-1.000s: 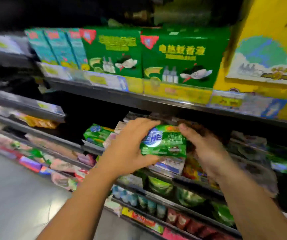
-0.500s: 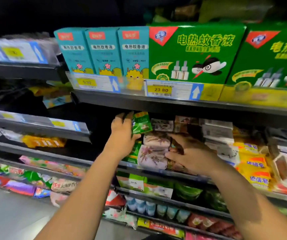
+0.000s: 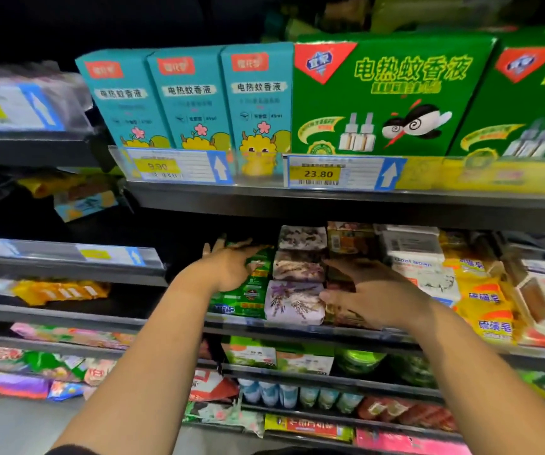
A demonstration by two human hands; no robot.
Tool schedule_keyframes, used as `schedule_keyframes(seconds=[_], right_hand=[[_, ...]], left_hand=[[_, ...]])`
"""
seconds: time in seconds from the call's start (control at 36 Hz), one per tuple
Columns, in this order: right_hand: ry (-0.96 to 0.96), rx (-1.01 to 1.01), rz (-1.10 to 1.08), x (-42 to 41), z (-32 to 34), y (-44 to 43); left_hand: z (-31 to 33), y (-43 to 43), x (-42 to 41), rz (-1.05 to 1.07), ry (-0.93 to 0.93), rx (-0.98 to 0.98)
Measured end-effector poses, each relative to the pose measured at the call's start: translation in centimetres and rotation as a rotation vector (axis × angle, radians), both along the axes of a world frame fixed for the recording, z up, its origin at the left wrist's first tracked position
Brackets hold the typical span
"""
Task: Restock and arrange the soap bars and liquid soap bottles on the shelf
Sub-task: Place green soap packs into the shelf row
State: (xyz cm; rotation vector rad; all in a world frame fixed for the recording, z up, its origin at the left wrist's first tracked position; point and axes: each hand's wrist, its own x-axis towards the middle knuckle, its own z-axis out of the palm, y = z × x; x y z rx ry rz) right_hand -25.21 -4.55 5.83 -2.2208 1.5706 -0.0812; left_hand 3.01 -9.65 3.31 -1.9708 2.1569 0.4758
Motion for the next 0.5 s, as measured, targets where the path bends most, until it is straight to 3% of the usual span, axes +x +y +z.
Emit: schedule_keyframes(seconds=[0.11,0.28,0.36,0.5], right_hand=[[-0.025,-0.059,-0.009,-0.2,0.4,0.3],[-0.113,-0.210,-0.111,-3.2,0.6,0.4],[-0.271,-0.261,-0.169,-6.6,0.9,1.3],[-0.163,-0.475,-0.295,-14.4,0.7,3.3]], left_hand=[[0.1,1.1,-1.4,0.034,0.026,0.031],[3.0,2.5,-2.9,0.015,0.033,-0.151],[4.8,3.5,-6.0,-0.012,0.110,-0.304],[6.4,5.9,-14.4,-0.119,0.261,-0.377]])
